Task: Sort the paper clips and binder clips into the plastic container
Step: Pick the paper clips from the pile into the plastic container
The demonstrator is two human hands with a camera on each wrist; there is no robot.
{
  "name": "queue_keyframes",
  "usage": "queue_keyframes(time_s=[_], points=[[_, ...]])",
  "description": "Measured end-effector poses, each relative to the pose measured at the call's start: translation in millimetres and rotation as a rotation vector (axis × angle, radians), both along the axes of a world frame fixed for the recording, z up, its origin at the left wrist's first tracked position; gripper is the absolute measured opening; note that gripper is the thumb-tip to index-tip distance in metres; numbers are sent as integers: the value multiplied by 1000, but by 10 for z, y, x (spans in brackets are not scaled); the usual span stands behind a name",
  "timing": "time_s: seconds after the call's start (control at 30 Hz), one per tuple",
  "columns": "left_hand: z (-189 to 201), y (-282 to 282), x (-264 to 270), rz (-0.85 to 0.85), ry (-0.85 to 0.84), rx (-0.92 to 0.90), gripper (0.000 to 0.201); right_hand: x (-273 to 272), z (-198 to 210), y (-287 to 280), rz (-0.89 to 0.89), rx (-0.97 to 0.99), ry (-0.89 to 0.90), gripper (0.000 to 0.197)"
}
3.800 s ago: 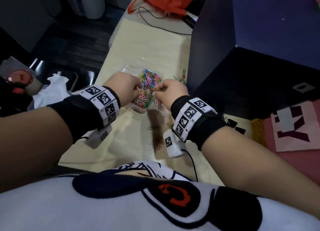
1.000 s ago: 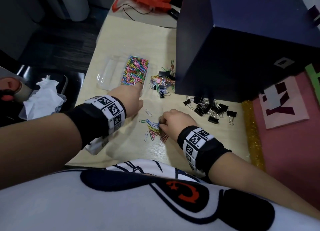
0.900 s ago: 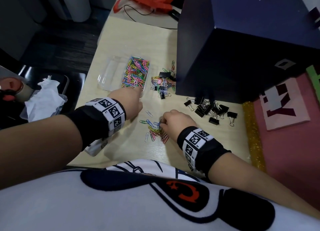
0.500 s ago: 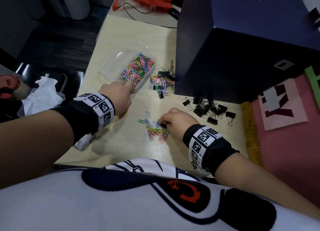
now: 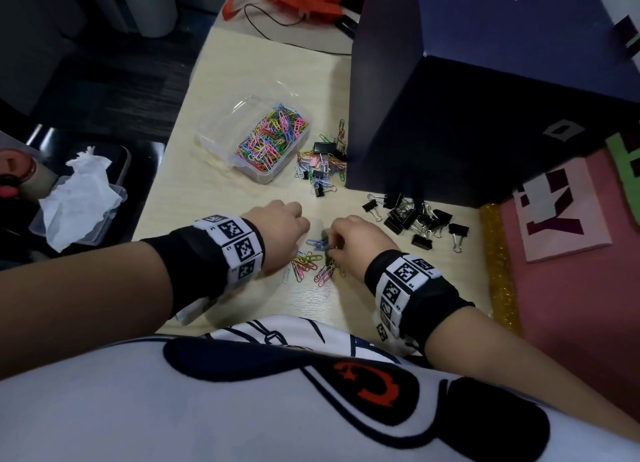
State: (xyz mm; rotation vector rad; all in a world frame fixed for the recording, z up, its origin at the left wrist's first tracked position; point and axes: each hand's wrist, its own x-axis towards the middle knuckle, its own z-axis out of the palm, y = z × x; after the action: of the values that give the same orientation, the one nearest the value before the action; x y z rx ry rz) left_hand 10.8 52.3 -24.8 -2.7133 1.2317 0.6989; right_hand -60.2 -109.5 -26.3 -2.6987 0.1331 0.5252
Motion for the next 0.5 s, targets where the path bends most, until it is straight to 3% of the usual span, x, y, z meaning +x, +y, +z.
queue_keyframes(time_s=[0.2, 0.37, 0.5], points=[[-4, -27, 45, -56, 133, -77, 33, -2, 37, -116, -182, 172, -87, 10], [9, -145, 254, 53, 35, -234, 44, 30, 2, -320, -399, 99, -200, 12], [7, -259, 369, 19, -49, -104, 61, 63, -16, -494, -515, 6, -241, 18]])
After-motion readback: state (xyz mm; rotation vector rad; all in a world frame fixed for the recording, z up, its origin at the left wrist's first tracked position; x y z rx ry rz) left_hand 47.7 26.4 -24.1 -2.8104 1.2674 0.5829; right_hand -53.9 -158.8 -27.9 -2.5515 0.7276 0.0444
